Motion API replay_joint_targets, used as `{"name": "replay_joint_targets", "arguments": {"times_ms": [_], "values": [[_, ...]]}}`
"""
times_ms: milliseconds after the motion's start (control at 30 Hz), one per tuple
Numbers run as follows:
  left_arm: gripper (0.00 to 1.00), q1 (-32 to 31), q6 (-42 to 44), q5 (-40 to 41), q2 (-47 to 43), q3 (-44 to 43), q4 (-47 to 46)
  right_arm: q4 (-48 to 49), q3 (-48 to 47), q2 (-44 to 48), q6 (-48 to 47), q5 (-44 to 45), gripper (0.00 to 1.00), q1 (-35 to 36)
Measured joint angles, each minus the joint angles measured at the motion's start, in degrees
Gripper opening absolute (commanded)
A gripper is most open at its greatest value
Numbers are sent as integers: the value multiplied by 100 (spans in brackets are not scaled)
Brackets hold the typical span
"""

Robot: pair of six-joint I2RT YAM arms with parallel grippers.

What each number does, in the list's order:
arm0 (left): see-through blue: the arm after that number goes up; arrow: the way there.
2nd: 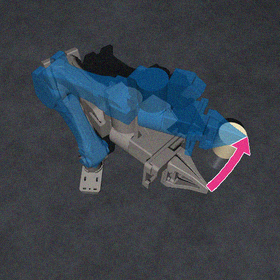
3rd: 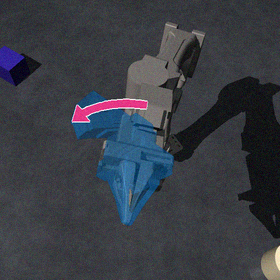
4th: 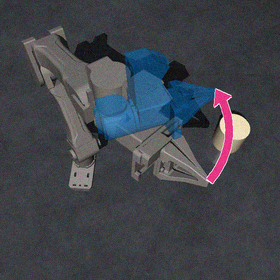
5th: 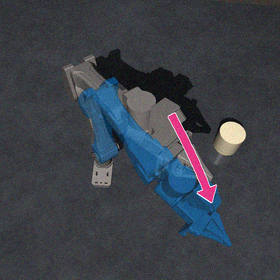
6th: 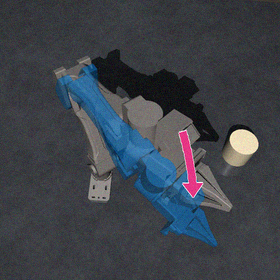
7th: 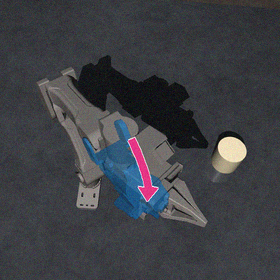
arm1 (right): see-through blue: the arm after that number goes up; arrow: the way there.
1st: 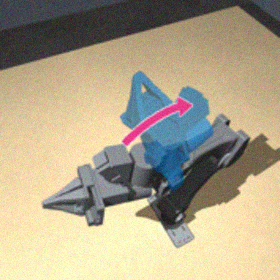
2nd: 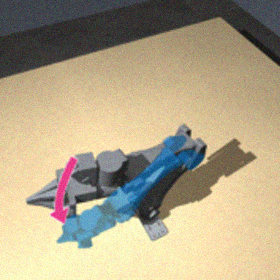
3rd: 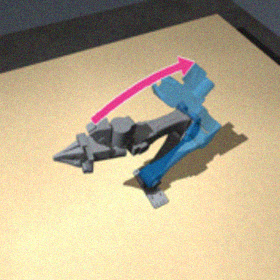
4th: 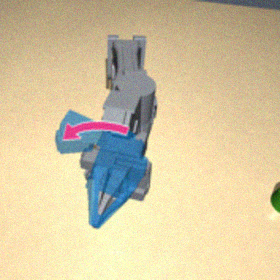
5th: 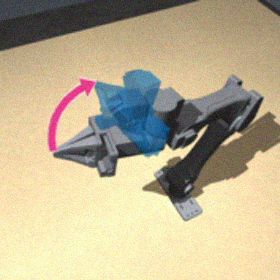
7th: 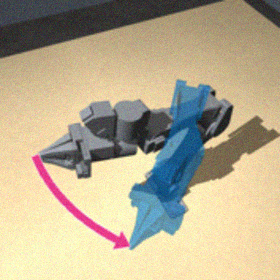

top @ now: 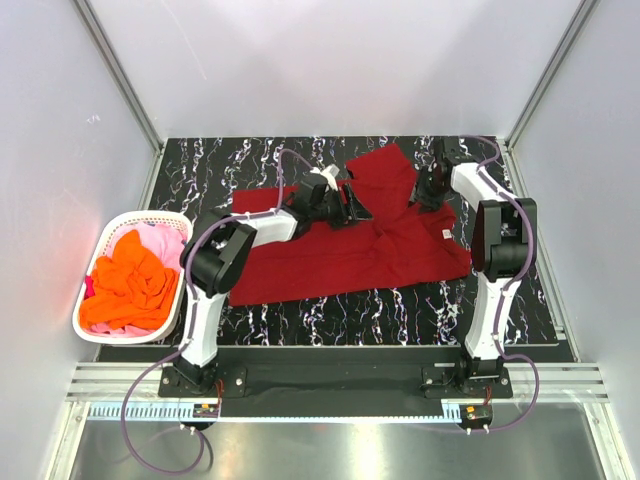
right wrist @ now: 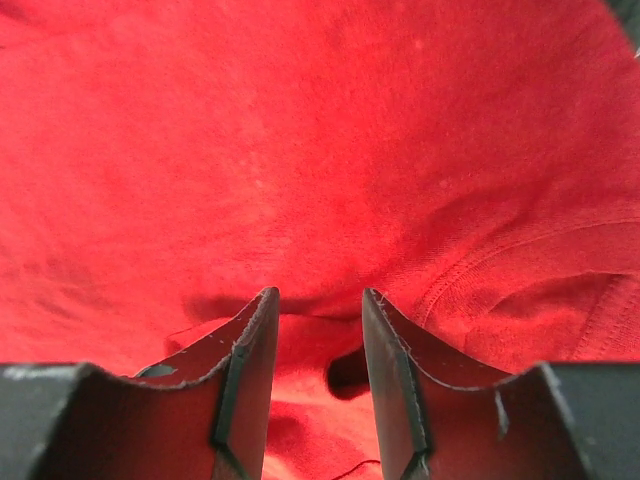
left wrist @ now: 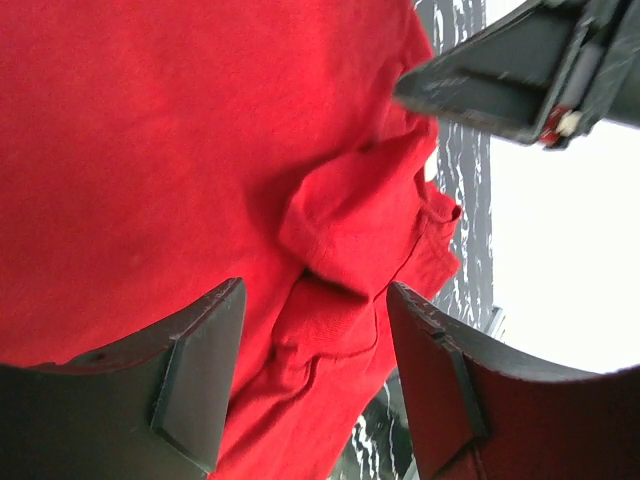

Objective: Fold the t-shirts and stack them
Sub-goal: Fold the tshirt

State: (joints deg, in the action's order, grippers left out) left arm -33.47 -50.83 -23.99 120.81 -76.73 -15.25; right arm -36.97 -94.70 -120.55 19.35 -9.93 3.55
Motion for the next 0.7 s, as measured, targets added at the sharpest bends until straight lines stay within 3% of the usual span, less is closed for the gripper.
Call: {"name": "replay_joint_targets", "arguments": {"times_ms": [233,500,567,700], "values": [[60,-225,-70,24,459,-334,-232,-66,-13,-166,175,-157,47,-24],[49,-385,-61,28,1121,-1156,-63,-11,-26,-227,310,-186,37,-28],[36,-382,-57,28,1141,-1165,-59,33,-26,-227,315,-229,33,-31],[10,-374,-20,20,1147,-1165,-50,280,-26,-227,326,-415,15,-31]]}}
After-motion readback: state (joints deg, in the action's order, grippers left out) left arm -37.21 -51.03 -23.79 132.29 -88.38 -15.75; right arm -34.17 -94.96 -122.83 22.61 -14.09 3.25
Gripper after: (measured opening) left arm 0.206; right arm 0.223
